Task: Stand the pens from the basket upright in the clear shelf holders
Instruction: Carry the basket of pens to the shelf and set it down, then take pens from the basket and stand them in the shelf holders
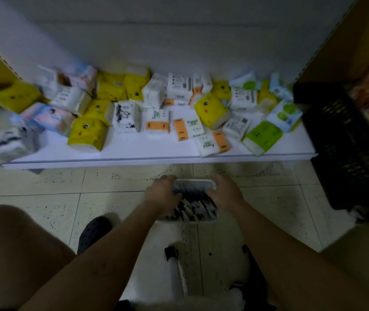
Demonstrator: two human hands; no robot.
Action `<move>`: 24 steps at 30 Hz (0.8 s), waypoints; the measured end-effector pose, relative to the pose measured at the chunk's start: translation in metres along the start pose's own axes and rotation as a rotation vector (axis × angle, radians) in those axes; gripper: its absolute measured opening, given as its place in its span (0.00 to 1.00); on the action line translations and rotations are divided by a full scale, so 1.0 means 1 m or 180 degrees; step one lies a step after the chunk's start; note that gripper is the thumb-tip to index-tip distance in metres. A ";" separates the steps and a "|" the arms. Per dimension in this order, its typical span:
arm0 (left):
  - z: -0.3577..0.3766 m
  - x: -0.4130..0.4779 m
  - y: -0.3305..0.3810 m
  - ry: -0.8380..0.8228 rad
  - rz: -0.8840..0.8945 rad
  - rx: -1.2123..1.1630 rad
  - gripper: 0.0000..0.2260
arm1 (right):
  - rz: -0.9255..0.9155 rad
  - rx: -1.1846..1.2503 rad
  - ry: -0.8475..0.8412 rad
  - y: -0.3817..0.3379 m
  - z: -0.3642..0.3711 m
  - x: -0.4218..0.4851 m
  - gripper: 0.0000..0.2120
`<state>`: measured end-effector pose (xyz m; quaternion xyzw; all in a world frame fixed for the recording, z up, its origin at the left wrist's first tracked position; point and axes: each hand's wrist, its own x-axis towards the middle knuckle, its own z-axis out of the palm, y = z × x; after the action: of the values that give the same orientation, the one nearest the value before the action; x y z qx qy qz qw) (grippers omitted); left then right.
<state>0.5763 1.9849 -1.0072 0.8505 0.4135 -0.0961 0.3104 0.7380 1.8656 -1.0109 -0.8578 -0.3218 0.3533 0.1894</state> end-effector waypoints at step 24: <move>-0.030 -0.052 0.025 -0.0163 -0.0255 -0.0303 0.22 | -0.0102 -0.0356 -0.0089 -0.040 -0.015 -0.076 0.19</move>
<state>0.5592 1.9579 -0.9507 0.8148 0.4433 -0.1104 0.3569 0.6910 1.8408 -0.9415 -0.8567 -0.3573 0.3436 0.1422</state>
